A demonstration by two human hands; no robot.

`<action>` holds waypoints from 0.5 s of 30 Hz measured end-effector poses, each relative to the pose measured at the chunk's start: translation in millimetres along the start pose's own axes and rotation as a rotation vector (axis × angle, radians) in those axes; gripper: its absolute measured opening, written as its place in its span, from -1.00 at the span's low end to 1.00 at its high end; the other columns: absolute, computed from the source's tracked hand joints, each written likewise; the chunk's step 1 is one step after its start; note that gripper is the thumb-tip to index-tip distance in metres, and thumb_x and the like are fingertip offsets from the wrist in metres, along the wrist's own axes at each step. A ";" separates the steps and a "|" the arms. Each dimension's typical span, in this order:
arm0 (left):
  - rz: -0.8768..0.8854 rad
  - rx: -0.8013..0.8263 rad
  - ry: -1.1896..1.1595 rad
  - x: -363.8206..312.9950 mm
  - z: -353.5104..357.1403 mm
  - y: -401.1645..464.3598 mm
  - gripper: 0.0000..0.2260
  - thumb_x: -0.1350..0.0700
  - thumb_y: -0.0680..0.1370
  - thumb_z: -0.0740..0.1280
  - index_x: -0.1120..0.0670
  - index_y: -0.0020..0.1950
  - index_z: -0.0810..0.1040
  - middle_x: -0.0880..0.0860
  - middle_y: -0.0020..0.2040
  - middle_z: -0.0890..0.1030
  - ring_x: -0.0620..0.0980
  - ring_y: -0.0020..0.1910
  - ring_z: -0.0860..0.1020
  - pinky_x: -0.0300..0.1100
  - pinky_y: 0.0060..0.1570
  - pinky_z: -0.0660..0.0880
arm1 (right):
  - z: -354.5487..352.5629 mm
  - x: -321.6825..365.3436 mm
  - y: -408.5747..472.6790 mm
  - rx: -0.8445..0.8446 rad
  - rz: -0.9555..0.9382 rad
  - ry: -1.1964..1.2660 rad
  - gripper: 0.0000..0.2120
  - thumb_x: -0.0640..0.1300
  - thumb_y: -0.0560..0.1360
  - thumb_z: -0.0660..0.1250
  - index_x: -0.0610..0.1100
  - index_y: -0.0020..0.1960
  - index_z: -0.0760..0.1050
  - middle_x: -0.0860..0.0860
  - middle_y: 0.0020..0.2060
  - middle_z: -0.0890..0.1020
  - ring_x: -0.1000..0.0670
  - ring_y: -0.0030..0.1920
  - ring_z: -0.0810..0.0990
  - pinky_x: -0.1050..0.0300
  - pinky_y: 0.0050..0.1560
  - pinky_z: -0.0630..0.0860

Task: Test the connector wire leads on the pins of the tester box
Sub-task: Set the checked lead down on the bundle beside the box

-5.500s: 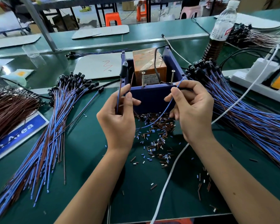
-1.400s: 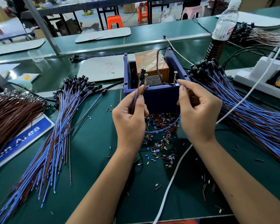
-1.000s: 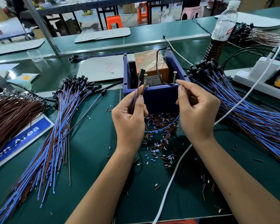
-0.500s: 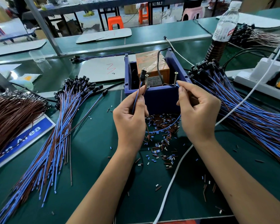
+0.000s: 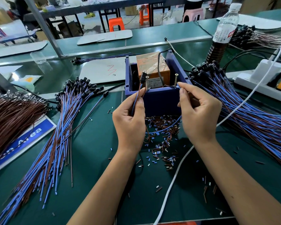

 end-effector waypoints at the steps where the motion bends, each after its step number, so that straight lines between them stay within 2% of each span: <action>1: -0.006 0.001 0.004 0.7 -0.4 0.4 -0.77 0.16 0.63 0.32 0.08 0.23 0.71 -0.03 -0.32 0.49 -0.17 -0.28 0.44 -0.24 -0.23 0.36 | -0.1 0.1 0.2 -0.002 -0.002 -0.002 -0.79 -0.18 0.66 0.34 -0.18 0.18 0.71 0.09 -0.19 0.70 0.19 -0.20 0.68 0.37 -0.13 0.52; 3: -0.012 0.003 0.010 1.0 -1.0 0.6 -0.77 0.14 0.63 0.32 0.06 0.22 0.71 0.18 -0.20 0.52 -0.22 -0.21 0.47 -0.20 -0.14 0.38 | -0.7 -0.5 0.6 -0.006 -0.005 -0.007 -0.80 -0.18 0.66 0.34 -0.18 0.18 0.72 0.08 -0.19 0.70 0.17 -0.21 0.68 0.34 -0.14 0.52; 5: -0.008 -0.001 0.018 0.2 -1.6 0.4 -0.77 0.14 0.63 0.33 0.05 0.22 0.72 0.21 -0.12 0.54 -0.24 -0.20 0.47 -0.20 -0.11 0.39 | -1.6 -1.6 1.0 -0.015 -0.002 -0.008 -0.80 -0.19 0.66 0.34 -0.19 0.18 0.72 0.07 -0.20 0.69 0.16 -0.22 0.67 0.33 -0.15 0.51; 10: 0.005 -0.024 0.063 -1.1 -3.8 0.7 -0.77 0.17 0.64 0.33 0.05 0.22 0.72 0.17 -0.09 0.67 -0.26 -0.17 0.50 -0.16 -0.06 0.43 | -0.8 -2.5 0.5 -0.012 -0.009 -0.016 -0.79 -0.18 0.67 0.33 -0.19 0.18 0.72 0.03 -0.18 0.72 0.12 -0.20 0.69 0.30 -0.13 0.52; 13: -0.006 -0.026 0.064 -1.3 -4.1 1.0 -0.77 0.18 0.64 0.33 0.04 0.21 0.72 -0.05 -0.17 0.67 -0.26 -0.16 0.51 -0.15 -0.05 0.44 | -0.8 -1.3 1.1 -0.011 -0.023 -0.018 -0.79 -0.18 0.67 0.33 -0.19 0.18 0.71 -0.01 -0.17 0.74 0.11 -0.19 0.70 0.29 -0.12 0.53; 15: -0.003 -0.030 0.058 -3.8 -3.9 0.4 -0.78 0.16 0.64 0.32 0.04 0.21 0.72 0.12 -0.18 0.64 -0.23 -0.18 0.50 -0.14 -0.06 0.42 | -0.9 -3.4 1.1 -0.013 -0.011 -0.011 -0.79 -0.17 0.67 0.33 -0.19 0.18 0.71 0.01 -0.17 0.74 0.12 -0.19 0.70 0.29 -0.13 0.54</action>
Point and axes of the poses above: each hand's wrist, its own y-axis towards the middle knuckle, its own z-axis out of the palm, x = y × z, the point moved 8 cm from there along y, towards the middle knuckle
